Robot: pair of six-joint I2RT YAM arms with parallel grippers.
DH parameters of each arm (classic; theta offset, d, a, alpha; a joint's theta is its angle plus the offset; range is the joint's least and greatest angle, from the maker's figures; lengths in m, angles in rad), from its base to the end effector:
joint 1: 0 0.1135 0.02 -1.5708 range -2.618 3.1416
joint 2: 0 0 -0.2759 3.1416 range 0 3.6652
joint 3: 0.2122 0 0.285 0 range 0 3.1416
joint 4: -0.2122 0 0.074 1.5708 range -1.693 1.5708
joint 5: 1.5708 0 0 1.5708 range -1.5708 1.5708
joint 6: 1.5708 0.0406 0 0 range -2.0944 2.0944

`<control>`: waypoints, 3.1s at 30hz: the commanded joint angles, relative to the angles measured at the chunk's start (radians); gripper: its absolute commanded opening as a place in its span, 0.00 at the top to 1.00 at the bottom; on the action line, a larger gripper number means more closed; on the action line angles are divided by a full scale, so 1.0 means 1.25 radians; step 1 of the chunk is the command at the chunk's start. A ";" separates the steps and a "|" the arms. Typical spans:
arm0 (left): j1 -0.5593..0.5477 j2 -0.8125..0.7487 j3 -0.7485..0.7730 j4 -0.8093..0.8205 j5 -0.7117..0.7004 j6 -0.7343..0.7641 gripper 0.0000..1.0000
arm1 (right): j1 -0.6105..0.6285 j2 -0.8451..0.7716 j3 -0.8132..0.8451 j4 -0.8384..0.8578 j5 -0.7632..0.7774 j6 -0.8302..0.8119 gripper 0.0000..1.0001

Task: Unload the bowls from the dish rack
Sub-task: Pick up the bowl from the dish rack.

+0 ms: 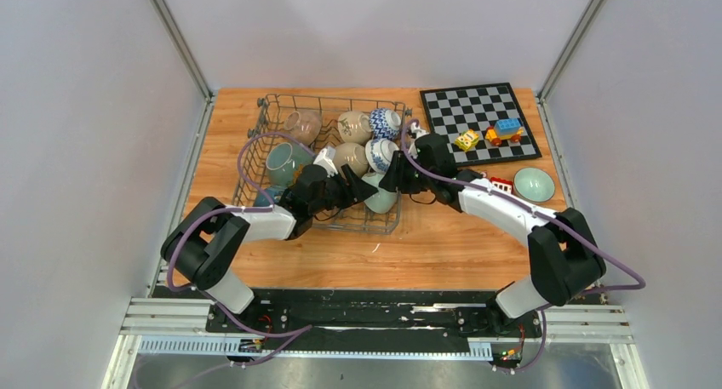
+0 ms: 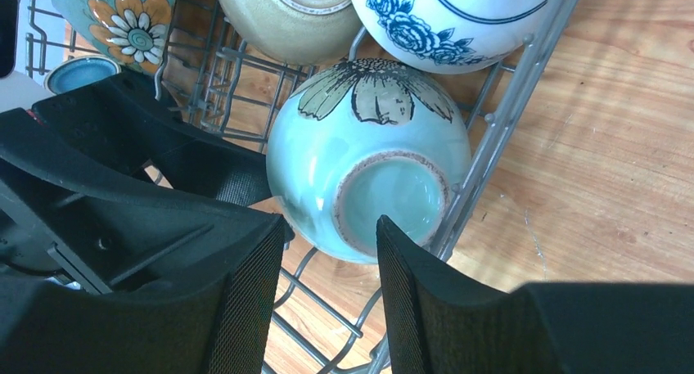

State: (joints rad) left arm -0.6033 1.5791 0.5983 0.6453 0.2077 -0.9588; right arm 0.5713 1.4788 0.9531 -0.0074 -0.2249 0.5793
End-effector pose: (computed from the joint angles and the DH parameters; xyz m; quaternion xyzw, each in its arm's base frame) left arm 0.2707 -0.1967 0.1538 -0.0843 0.8087 -0.4655 0.3496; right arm 0.3009 0.2042 0.2426 -0.0522 0.8631 0.3499 0.3604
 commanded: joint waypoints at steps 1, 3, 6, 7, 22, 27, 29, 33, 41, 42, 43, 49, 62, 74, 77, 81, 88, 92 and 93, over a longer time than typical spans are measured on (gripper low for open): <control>0.002 0.017 0.004 0.072 0.039 -0.011 0.45 | -0.019 0.015 0.010 0.030 -0.031 0.027 0.51; 0.002 0.020 0.005 0.080 0.044 -0.012 0.48 | -0.022 0.018 0.009 0.034 -0.036 0.032 0.52; 0.002 0.023 0.005 0.088 0.051 -0.014 0.53 | -0.023 0.024 0.010 0.037 -0.041 0.036 0.53; 0.003 0.023 0.006 0.090 0.053 -0.014 0.54 | -0.023 0.027 0.011 0.037 -0.042 0.038 0.54; 0.001 0.018 0.020 0.111 0.086 -0.014 0.62 | -0.026 0.047 0.017 0.040 -0.063 0.049 0.65; 0.001 0.017 0.018 0.125 0.094 -0.020 0.62 | -0.026 0.041 0.015 0.040 -0.071 0.049 0.71; 0.000 0.016 0.017 0.130 0.096 -0.024 0.62 | -0.025 0.037 0.014 0.040 -0.075 0.049 0.72; 0.000 0.007 0.017 0.133 0.099 -0.026 0.64 | -0.025 0.023 0.010 0.038 -0.078 0.050 0.75; 0.000 -0.010 0.013 0.132 0.101 -0.027 0.66 | -0.025 0.001 -0.002 0.034 -0.083 0.049 0.81; 0.001 -0.013 0.011 0.132 0.101 -0.027 0.66 | -0.025 -0.001 -0.004 0.034 -0.084 0.049 0.82; 0.001 -0.016 0.010 0.132 0.101 -0.027 0.66 | -0.025 -0.005 -0.005 0.035 -0.085 0.050 0.82; 0.000 -0.029 0.010 0.127 0.103 -0.024 0.67 | -0.025 -0.017 -0.016 0.038 -0.087 0.049 0.84; -0.006 -0.044 0.016 0.138 0.116 -0.024 0.75 | -0.025 -0.028 -0.022 0.035 -0.090 0.051 0.83; -0.017 -0.052 0.030 0.149 0.139 -0.026 0.87 | -0.025 -0.039 -0.032 0.038 -0.089 0.061 0.82; -0.018 -0.061 0.034 0.147 0.141 -0.020 1.00 | -0.025 -0.046 -0.030 0.031 -0.084 0.056 0.81; -0.019 -0.065 0.034 0.140 0.141 -0.011 1.00 | -0.025 -0.050 -0.033 0.026 -0.080 0.055 0.79; -0.018 -0.064 0.031 0.158 0.140 -0.034 1.00 | -0.029 -0.069 -0.037 0.016 -0.070 0.060 0.69; -0.018 -0.068 0.035 0.160 0.138 -0.038 1.00 | -0.035 -0.084 -0.037 0.009 -0.068 0.059 0.62; -0.018 -0.069 0.037 0.158 0.138 -0.038 1.00 | -0.038 -0.092 -0.037 0.009 -0.066 0.058 0.60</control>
State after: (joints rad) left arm -0.6193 1.5394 0.6003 0.7536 0.3637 -1.0031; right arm 0.5274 1.4036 0.9188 0.0002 -0.2852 0.6407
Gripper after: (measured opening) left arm 0.132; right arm 0.371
